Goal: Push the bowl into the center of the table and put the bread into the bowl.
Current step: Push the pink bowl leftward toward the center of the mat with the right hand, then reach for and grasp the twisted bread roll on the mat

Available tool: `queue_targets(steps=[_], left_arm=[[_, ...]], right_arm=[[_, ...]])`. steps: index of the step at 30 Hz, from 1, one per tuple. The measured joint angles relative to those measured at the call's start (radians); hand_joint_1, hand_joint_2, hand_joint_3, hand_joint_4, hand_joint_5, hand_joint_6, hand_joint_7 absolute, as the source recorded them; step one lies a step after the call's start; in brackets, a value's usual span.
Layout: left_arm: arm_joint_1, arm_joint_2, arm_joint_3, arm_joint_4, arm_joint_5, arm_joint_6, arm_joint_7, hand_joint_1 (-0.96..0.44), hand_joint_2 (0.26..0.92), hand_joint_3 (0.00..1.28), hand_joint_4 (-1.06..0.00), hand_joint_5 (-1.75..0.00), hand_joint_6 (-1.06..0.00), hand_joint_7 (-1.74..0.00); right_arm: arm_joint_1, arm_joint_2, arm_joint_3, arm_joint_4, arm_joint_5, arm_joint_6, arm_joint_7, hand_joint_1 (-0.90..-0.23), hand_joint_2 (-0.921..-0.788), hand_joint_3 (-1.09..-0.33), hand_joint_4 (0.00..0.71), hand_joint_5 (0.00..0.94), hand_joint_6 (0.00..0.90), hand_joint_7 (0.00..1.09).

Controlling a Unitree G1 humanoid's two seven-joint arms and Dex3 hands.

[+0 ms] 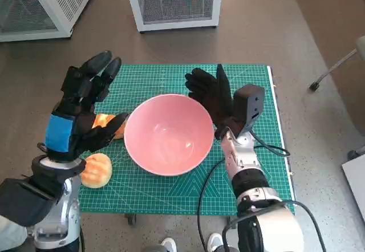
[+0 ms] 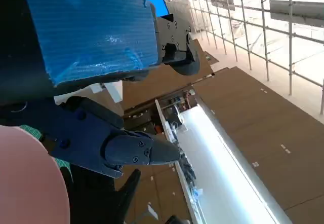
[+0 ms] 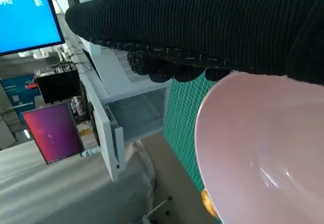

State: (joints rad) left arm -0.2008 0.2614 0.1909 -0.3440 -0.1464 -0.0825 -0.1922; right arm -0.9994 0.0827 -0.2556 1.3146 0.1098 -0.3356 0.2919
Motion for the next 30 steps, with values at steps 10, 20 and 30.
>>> queue_targets(steps=[10, 20, 30], left_arm=[[0.006, 0.0, 0.002, -0.003, 0.005, -0.001, 0.002, -0.46, 0.921, 0.32, -0.38, 0.0, -0.03, -0.7], [0.018, 0.009, 0.03, -0.032, -0.018, 0.002, 0.001, -0.45, 0.921, 0.33, -0.38, 0.0, 0.0, -0.74], [0.034, 0.045, 0.08, -0.082, -0.02, 0.024, 0.001, -0.45, 0.921, 0.33, -0.38, 0.0, 0.0, -0.76]], right_arm=[[-0.006, -0.016, -0.006, -0.005, 0.005, -0.008, 0.037, -0.415, -0.921, -0.404, 0.434, 0.001, 0.63, 0.02], [-0.018, -0.057, -0.044, -0.051, 0.047, -0.122, 0.126, -0.42, -0.921, -0.393, 0.434, 0.001, 0.629, 0.02], [-0.017, -0.071, -0.091, -0.139, 0.163, -0.279, 0.336, -0.471, -0.921, -0.381, 0.434, 0.001, 0.603, 0.0]])
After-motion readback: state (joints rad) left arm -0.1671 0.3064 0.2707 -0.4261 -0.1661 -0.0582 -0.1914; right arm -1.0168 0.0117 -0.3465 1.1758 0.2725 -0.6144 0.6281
